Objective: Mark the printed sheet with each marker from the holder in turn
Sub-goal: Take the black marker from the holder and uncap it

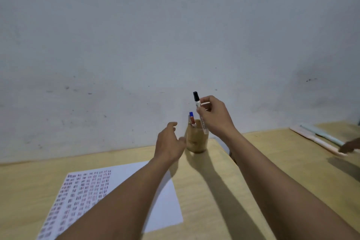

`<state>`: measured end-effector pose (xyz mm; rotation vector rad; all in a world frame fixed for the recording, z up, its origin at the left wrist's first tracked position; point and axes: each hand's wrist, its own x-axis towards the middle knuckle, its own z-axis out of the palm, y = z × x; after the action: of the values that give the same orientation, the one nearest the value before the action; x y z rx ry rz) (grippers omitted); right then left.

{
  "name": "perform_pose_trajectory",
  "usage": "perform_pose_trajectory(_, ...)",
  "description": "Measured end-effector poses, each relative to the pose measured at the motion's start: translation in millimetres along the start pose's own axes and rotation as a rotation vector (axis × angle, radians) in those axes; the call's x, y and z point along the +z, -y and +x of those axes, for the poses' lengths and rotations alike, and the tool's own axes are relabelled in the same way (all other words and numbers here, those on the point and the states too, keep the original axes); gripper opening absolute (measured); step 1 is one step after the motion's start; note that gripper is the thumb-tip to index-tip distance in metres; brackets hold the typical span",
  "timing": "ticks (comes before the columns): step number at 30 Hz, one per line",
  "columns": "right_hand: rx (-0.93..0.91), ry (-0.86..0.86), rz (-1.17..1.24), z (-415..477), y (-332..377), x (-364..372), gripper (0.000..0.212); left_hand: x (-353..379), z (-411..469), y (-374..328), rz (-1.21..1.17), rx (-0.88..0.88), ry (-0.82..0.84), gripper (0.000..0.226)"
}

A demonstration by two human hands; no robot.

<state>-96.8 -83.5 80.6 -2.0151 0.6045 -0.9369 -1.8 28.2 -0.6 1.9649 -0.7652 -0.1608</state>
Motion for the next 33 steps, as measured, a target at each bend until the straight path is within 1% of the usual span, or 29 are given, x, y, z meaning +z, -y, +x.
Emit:
perform_pose_trajectory(3,-0.033,0.063,-0.057,-21,11,11,0.011,-28,-18,-8,-0.093,0.025,-0.058,0.056)
perform_pose_trajectory(6,-0.031,0.152,-0.140,-40,18,25,0.006,-61,-36,-10,-0.188,0.005,-0.082,0.061)
perform_pose_trajectory(8,-0.062,0.201,-0.225,-52,22,33,0.013,-81,-46,-8,-0.238,-0.017,-0.073,0.061)
perform_pose_trajectory(11,-0.099,0.279,-0.310,-71,34,45,0.017,-108,-59,-4,-0.302,-0.007,-0.039,0.047)
perform_pose_trajectory(14,-0.123,0.301,-0.304,-80,44,58,0.018,-125,-71,-4,-0.347,0.031,-0.040,0.019)
perform_pose_trajectory(15,-0.116,0.308,-0.303,-84,50,61,0.019,-129,-73,-3,-0.348,0.050,-0.055,0.016)
perform_pose_trajectory(16,-0.116,0.314,-0.303,-86,56,63,0.021,-133,-74,-2,-0.346,0.060,-0.075,0.018)
perform_pose_trajectory(18,-0.163,0.269,-0.339,-92,64,65,0.027,-139,-76,1,-0.353,0.056,-0.129,0.021)
perform_pose_trajectory(19,-0.211,0.208,-0.351,-99,70,65,0.028,-142,-76,3,-0.367,0.047,-0.160,0.021)
perform_pose_trajectory(20,-0.262,0.135,-0.350,-105,74,68,0.023,-144,-77,4,-0.385,0.037,-0.191,0.020)
perform_pose_trajectory(21,-0.283,0.072,-0.336,-113,78,71,0.013,-147,-78,5,-0.409,0.028,-0.219,0.020)
perform_pose_trajectory(22,-0.260,0.034,-0.315,-120,79,77,0.012,-149,-80,7,-0.438,0.017,-0.239,0.019)
perform_pose_trajectory(23,-0.203,0.034,-0.283,-126,79,84,0.026,-151,-81,8,-0.471,0.009,-0.248,0.018)
perform_pose_trajectory(24,-0.096,0.068,-0.207,-132,80,89,0.038,-154,-82,10,-0.496,0.001,-0.247,0.017)
perform_pose_trajectory(25,0.045,0.113,-0.067,-136,82,94,0.046,-156,-84,11,-0.512,-0.002,-0.239,0.015)
perform_pose_trajectory(26,0.222,0.170,0.134,-140,84,98,0.049,-158,-86,13,-0.521,-0.004,-0.225,0.012)
perform_pose_trajectory(27,0.403,0.228,0.356,-142,84,103,0.048,-160,-88,15,-0.527,-0.008,-0.208,0.010)
perform_pose_trajectory(28,0.546,0.266,0.568,-144,85,108,0.043,-163,-90,17,-0.526,-0.012,-0.187,0.008)
perform_pose_trajectory(29,0.632,0.274,0.754,-145,86,114,0.037,-166,-92,20,-0.514,-0.012,-0.167,0.008)
perform_pose_trajectory(30,0.677,0.262,0.888,-145,85,120,0.031,-169,-95,22,-0.489,-0.011,-0.156,0.009)
perform_pose_trajectory(31,0.695,0.247,0.971,-145,86,125,0.026,-172,-97,25,-0.459,-0.012,-0.156,0.010)
perform_pose_trajectory(33,0.675,0.232,1.016,-148,88,137,0.021,-180,-100,33,-0.412,-0.021,-0.179,0.011)
